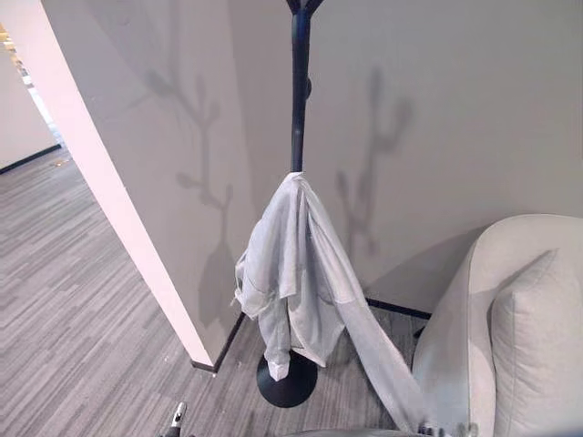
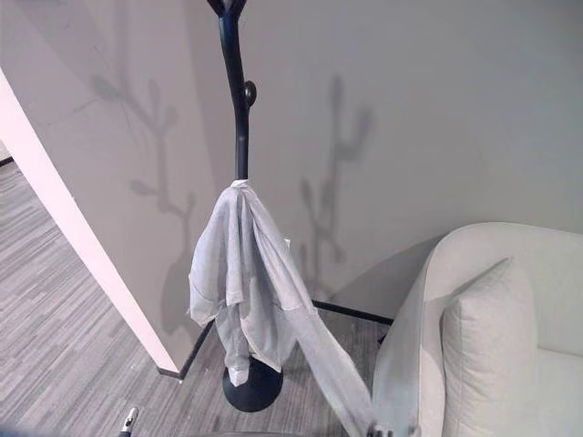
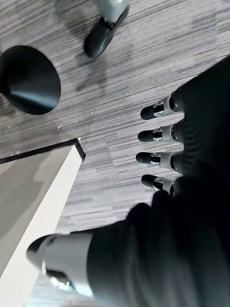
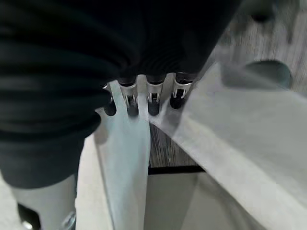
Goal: Hang the clothes on the sofa on the clothes rack.
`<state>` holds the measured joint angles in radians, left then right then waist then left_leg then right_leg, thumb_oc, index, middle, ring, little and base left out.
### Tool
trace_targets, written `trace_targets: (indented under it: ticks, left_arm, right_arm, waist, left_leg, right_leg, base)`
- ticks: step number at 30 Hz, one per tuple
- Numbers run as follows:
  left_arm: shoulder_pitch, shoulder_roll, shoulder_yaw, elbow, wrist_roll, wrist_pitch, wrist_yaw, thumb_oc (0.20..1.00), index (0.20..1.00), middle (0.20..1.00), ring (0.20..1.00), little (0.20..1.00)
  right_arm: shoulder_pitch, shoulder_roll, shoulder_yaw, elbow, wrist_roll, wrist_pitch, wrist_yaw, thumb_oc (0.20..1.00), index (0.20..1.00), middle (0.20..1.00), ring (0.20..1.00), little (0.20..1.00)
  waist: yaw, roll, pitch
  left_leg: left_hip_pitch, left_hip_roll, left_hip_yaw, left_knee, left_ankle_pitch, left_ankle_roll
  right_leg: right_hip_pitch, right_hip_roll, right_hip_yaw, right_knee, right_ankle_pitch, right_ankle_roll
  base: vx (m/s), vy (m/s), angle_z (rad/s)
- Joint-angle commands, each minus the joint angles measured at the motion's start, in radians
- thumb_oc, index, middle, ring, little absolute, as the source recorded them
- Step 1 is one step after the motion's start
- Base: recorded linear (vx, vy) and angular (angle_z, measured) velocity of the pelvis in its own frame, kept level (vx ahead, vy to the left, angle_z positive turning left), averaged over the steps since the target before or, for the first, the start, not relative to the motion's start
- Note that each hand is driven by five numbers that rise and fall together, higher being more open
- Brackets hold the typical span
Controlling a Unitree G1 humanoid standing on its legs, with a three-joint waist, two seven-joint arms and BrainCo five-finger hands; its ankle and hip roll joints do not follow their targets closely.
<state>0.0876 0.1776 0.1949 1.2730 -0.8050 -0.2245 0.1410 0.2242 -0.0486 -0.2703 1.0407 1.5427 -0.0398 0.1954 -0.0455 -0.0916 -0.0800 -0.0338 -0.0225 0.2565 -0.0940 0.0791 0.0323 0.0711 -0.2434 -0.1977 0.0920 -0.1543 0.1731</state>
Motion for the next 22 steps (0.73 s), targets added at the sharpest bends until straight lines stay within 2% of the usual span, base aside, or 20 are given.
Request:
trace_targets:
  ticks: [1,2,4,5,7,8,9,12,14,15,17,20,22]
  left_arm:
    - [-0.037,0.030,-0.010,-0.025,0.076,-0.013,-0.057,1.000,1.000,1.000,1.000,1.000]
    - [-0.031,0.034,-0.013,-0.033,0.094,-0.016,-0.061,1.000,1.000,1.000,1.000,1.000]
    - [-0.023,0.034,-0.015,-0.019,0.108,-0.026,-0.072,1.000,1.000,1.000,1.000,1.000]
    - [-0.025,0.032,-0.009,0.004,0.129,-0.032,-0.065,1.000,1.000,1.000,1.000,1.000]
    - [-0.025,0.031,-0.009,0.004,0.129,-0.032,-0.065,1.000,1.000,1.000,1.000,1.000]
    - [-0.022,0.028,-0.002,0.020,0.148,-0.036,-0.054,1.000,1.000,1.000,1.000,1.000]
    - [-0.023,0.026,-0.003,0.019,0.146,-0.036,-0.054,1.000,1.000,1.000,1.000,1.000]
    - [-0.029,0.020,-0.014,0.024,0.137,-0.031,-0.064,1.000,1.000,1.000,1.000,1.000]
    - [-0.040,0.014,-0.037,0.031,0.139,-0.025,-0.081,1.000,1.000,1.000,1.000,1.000]
    - [-0.053,0.015,-0.054,0.064,0.156,-0.009,-0.095,1.000,1.000,1.000,1.000,1.000]
    - [-0.059,0.013,-0.064,0.078,0.174,-0.003,-0.098,1.000,1.000,1.000,1.000,1.000]
    - [-0.057,0.002,-0.074,0.087,0.181,0.008,-0.105,1.000,1.000,1.000,1.000,1.000]
    - [-0.055,-0.001,-0.079,0.088,0.181,0.012,-0.109,1.000,1.000,1.000,1.000,1.000]
  right_arm:
    - [0.007,-0.071,0.311,-0.136,-0.332,0.121,0.143,1.000,1.000,1.000,1.000,1.000]
    - [0.041,-0.118,0.372,-0.244,-0.401,0.112,0.174,1.000,1.000,1.000,1.000,1.000]
    - [0.078,-0.205,0.401,-0.371,-0.410,0.086,0.214,1.000,1.000,1.000,1.000,1.000]
    - [0.076,-0.234,0.393,-0.435,-0.390,0.047,0.214,1.000,1.000,1.000,1.000,1.000]
    - [0.076,-0.235,0.393,-0.436,-0.390,0.047,0.213,1.000,1.000,1.000,1.000,1.000]
    - [0.063,-0.244,0.368,-0.477,-0.406,0.006,0.183,1.000,1.000,1.000,1.000,1.000]
    - [0.060,-0.240,0.362,-0.459,-0.422,0.000,0.169,1.000,1.000,1.000,1.000,1.000]
    - [0.039,-0.226,0.344,-0.354,-0.485,-0.012,0.124,1.000,1.000,1.000,1.000,1.000]
    - [0.002,-0.184,0.304,-0.135,-0.523,0.013,0.089,1.000,1.000,1.000,1.000,1.000]
    - [-0.071,-0.134,0.214,0.151,-0.527,0.042,0.035,1.000,1.000,1.000,1.000,1.000]
    - [-0.118,-0.124,0.124,0.334,-0.552,0.060,-0.006,1.000,1.000,1.000,1.000,1.000]
    - [-0.160,-0.137,-0.008,0.487,-0.517,0.060,-0.066,1.000,1.000,1.000,1.000,1.000]
    - [-0.169,-0.135,-0.024,0.495,-0.499,0.062,-0.075,1.000,1.000,1.000,1.000,1.000]
  waist:
    - [0.018,-0.004,0.048]
    - [0.019,-0.009,0.048]
    - [0.014,-0.013,0.050]
    - [0.010,-0.014,0.050]
    - [0.010,-0.013,0.049]
    - [0.006,-0.014,0.044]
    - [0.006,-0.014,0.042]
    - [0.004,-0.014,0.040]
    - [0.006,-0.013,0.041]
    - [0.011,-0.008,0.038]
    - [0.015,-0.002,0.034]
    - [0.020,0.010,0.023]
    - [0.021,0.013,0.022]
  left_leg:
    - [0.064,0.043,-0.023,0.007,-0.069,-0.043]
    - [0.057,0.045,-0.023,0.007,-0.063,-0.044]
    - [0.051,0.047,-0.021,0.007,-0.061,-0.046]
    - [0.052,0.049,-0.019,0.007,-0.061,-0.046]
    - [0.051,0.049,-0.019,0.007,-0.061,-0.046]
    - [0.052,0.049,-0.017,0.007,-0.063,-0.045]
    - [0.052,0.049,-0.017,0.007,-0.062,-0.045]
    - [0.051,0.049,-0.017,0.007,-0.061,-0.045]
    - [0.053,0.050,-0.020,0.007,-0.062,-0.043]
    - [0.054,0.050,-0.025,0.007,-0.064,-0.042]
    - [0.062,0.046,-0.031,0.007,-0.071,-0.038]
    - [0.066,0.041,-0.040,0.007,-0.075,-0.033]
    - [0.067,0.039,-0.043,0.007,-0.077,-0.032]
  right_leg:
    - [0.023,-0.004,0.015,0.015,0.306,0.030]
    - [0.018,-0.003,0.014,0.012,0.310,0.029]
    - [0.014,-0.002,0.011,0.010,0.313,0.030]
    - [0.015,-0.002,0.009,0.008,0.308,0.029]
    - [0.014,-0.001,0.009,0.007,0.308,0.029]
    - [0.015,-0.001,0.003,0.003,0.308,0.030]
    - [0.016,-0.001,0.003,0.003,0.309,0.030]
    - [0.015,0.000,0.003,0.001,0.309,0.030]
    - [0.017,0.001,0.004,-0.003,0.304,0.028]
    - [0.022,0.004,0.003,-0.009,0.295,0.025]
    - [0.032,0.002,0.001,-0.012,0.285,0.026]
    - [0.042,0.000,-0.004,-0.017,0.285,0.027]
    - [0.044,-0.001,-0.004,-0.016,0.286,0.028]
  base:
    - [-0.05,-0.044,0.01]
    - [-0.05,-0.032,0.06]
    - [-0.03,-0.015,0.10]
    - [-0.01,-0.006,0.07]
    - [0.00,0.000,0.00]
    - [0.00,0.000,0.00]
    - [0.00,0.002,-0.03]
    - [0.00,0.000,0.00]
    - [0.00,0.000,0.00]
    - [0.00,0.000,0.00]
    - [0.02,0.008,-0.10]
    - [0.01,0.005,-0.03]
    - [0.00,0.000,0.00]
